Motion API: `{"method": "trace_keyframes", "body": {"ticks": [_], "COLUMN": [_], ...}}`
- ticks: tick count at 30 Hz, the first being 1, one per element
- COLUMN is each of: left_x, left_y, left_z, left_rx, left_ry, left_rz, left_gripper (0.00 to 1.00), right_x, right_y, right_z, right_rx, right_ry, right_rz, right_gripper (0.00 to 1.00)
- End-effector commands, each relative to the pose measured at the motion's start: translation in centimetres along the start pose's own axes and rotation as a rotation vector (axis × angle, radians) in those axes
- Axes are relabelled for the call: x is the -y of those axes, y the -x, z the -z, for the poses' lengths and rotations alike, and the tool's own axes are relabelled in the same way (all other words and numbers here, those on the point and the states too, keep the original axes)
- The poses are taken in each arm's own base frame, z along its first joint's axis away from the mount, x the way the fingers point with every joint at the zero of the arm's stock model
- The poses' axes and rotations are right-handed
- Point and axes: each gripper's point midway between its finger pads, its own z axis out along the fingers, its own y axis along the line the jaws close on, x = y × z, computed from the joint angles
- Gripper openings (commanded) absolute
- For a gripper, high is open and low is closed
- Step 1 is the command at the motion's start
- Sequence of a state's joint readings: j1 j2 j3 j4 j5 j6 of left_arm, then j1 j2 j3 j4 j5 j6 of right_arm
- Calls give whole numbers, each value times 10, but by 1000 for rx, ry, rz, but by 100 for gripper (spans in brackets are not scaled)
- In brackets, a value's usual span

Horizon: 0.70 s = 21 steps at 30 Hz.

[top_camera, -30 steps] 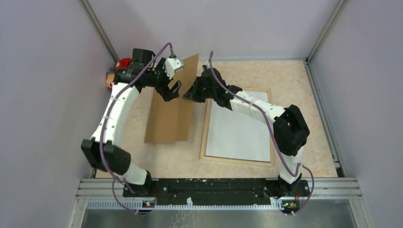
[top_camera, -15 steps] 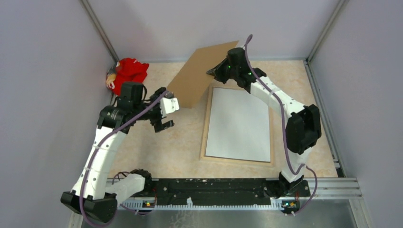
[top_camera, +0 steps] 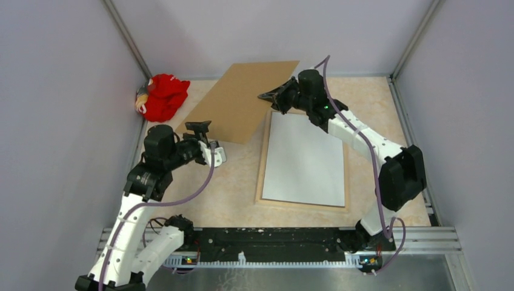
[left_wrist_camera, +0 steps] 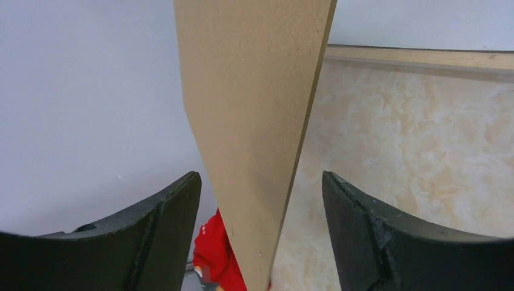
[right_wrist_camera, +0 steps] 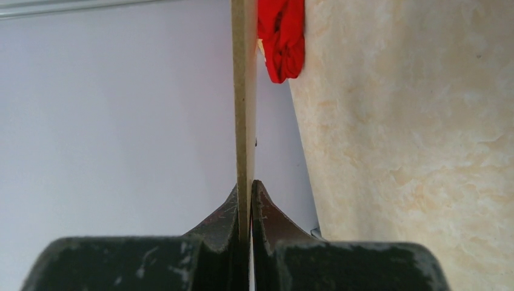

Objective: Put the photo into the frame
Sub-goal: Turn over the photo frame item at the center of the board.

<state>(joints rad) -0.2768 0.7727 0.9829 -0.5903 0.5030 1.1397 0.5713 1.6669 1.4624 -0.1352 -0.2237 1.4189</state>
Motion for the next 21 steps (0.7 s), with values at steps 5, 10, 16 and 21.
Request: {"method": "trace_keyframes", "body": {"ticks": [5,10,16,21], "left_x": [-20,-42,-59,-64], "left_y": [2,11,26,42], "left_z": [1,13,22,25], "left_rx": [10,22,68,130], "left_ry": [115,251,342,329], "left_rz": [-221,-299,-285,-226], "left_gripper": [64,35,0,0], "right_x": [-93,-96,-99,-72], "right_y": [-35,-42,-50,-57], "right_z": [51,56,68,105], "right_rx": [-89,-101,-166,-326], "right_ry": [327,338,372,372], "right_rz": [-15,-13,246,724], "right_gripper": [0,0,30,52]}}
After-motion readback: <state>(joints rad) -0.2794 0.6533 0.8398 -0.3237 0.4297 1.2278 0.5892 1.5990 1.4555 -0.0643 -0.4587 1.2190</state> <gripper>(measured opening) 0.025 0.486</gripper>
